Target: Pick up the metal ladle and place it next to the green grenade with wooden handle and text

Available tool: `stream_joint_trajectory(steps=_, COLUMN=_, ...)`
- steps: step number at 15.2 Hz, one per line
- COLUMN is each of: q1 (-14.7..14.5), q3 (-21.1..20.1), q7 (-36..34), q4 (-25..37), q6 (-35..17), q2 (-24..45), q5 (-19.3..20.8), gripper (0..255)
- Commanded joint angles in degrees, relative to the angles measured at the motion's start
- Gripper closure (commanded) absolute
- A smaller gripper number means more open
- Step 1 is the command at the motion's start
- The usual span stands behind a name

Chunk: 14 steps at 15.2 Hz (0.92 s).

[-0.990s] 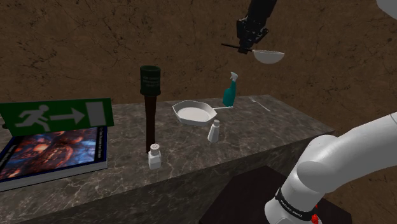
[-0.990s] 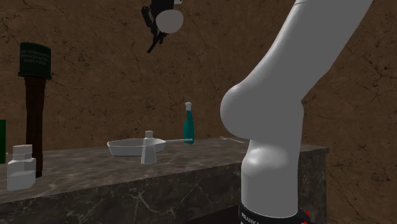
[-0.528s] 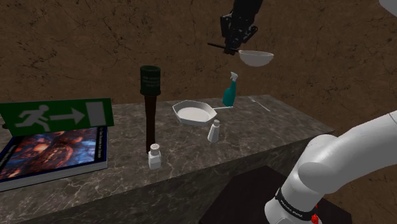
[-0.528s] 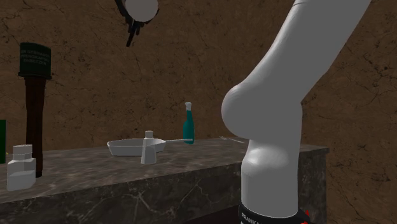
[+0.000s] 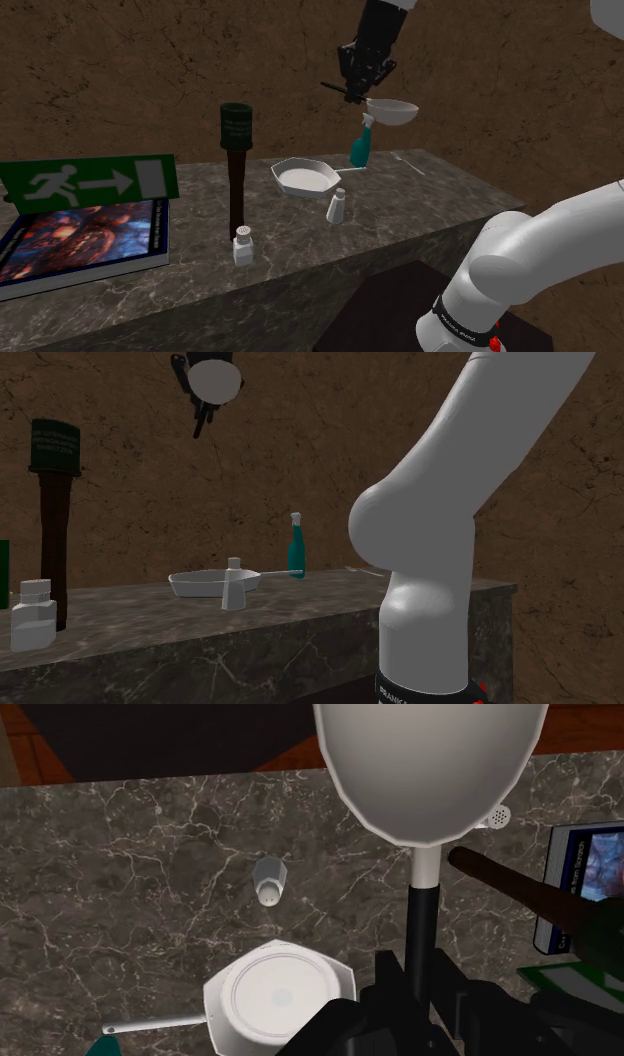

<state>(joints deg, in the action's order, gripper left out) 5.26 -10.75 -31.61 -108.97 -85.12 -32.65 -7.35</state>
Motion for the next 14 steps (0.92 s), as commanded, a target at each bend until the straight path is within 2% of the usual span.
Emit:
stream_joint_trajectory(steps=1, q1=-0.09, q3=-0.09, q7=0.05, q4=-2.23, q6=-1.46, q2=-0.81, q5=-0.15, gripper=255)
stream_joint_trajectory(steps=14, q1=-0.60, q3=-0.56, q7=0.78, q4=-15.49, q6=-10.77, q2=-4.76, q5=-0.99, gripper=255)
